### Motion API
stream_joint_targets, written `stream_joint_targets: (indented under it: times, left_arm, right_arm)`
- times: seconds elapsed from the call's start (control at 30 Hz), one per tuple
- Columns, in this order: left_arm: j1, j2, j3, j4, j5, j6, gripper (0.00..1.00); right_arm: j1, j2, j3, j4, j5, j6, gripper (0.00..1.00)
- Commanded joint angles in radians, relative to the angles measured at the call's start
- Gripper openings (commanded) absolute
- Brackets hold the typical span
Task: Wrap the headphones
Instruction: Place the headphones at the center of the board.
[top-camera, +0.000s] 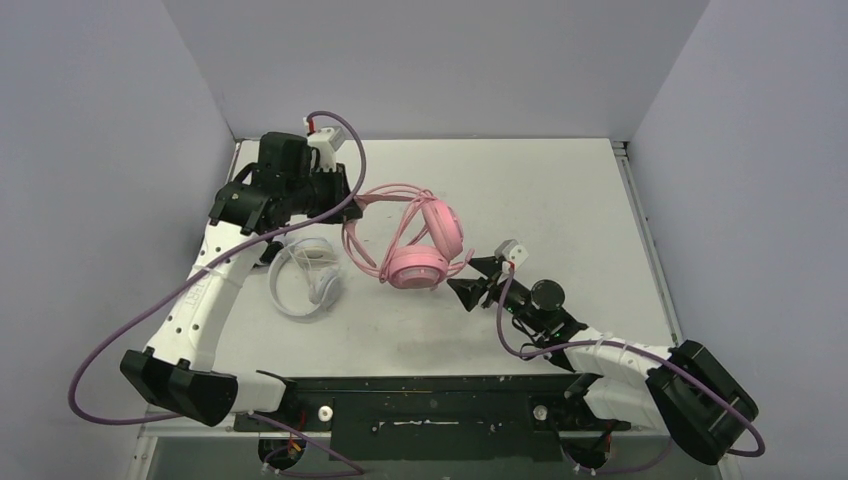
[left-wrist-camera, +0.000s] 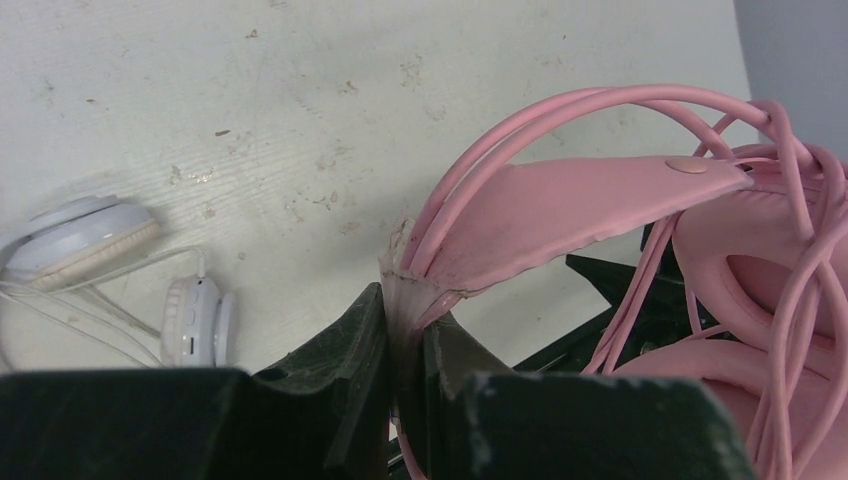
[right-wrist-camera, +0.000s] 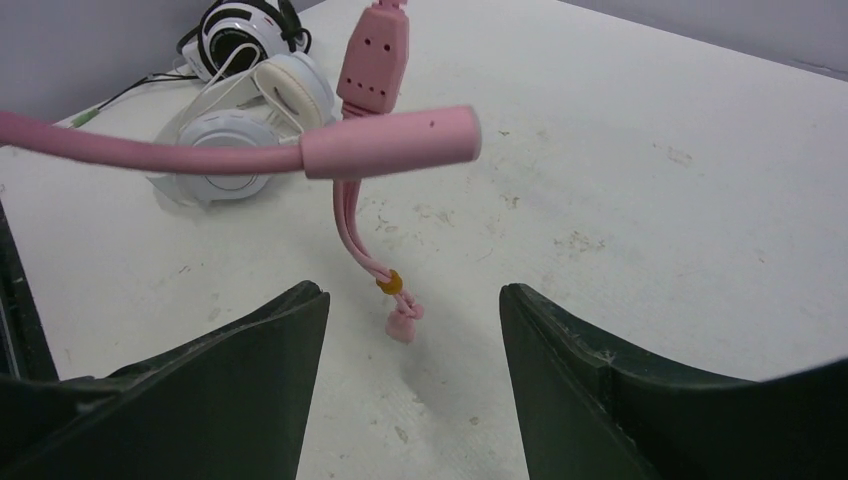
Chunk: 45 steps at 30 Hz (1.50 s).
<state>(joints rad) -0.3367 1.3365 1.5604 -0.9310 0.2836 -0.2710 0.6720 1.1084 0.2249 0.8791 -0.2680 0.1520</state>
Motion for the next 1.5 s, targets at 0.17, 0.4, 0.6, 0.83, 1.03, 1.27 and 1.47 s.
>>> stream_joint_targets:
  times: [0.17,0.4,0.6,0.83,1.03,1.27,1.47]
  left_arm:
    - [0.007,-0.078,0.072,0.159,0.074,-0.201,0.00]
    - [0.007,-0.094,0.081,0.184,0.092,-0.258,0.00]
    - [0.007,-0.097,0.089,0.196,0.104,-0.299,0.00]
    - [0.005,-0.146,-0.001,0.318,0.127,-0.427,0.00]
    - [0.005,-0.153,0.003,0.313,0.132,-0.450,0.00]
    - [0.005,-0.156,0.007,0.306,0.132,-0.455,0.00]
    - [0.005,-0.151,0.009,0.305,0.129,-0.457,0.00]
  right_arm:
    - [-0.022,0.025,-0.085,0.276,-0.093,0.091,0.66]
    - [-0.029,0.050,-0.074,0.285,-0.033,0.084,0.65]
    - [-0.066,0.127,-0.038,0.351,-0.004,0.096,0.72]
    - [-0.069,0.318,0.042,0.501,-0.107,0.136,0.73]
    - [-0.066,0.435,0.109,0.601,-0.142,0.170,0.71]
    - [-0.069,0.461,0.165,0.616,-0.102,0.158,0.60]
    - [-0.069,0.446,0.192,0.568,-0.115,0.152,0.24]
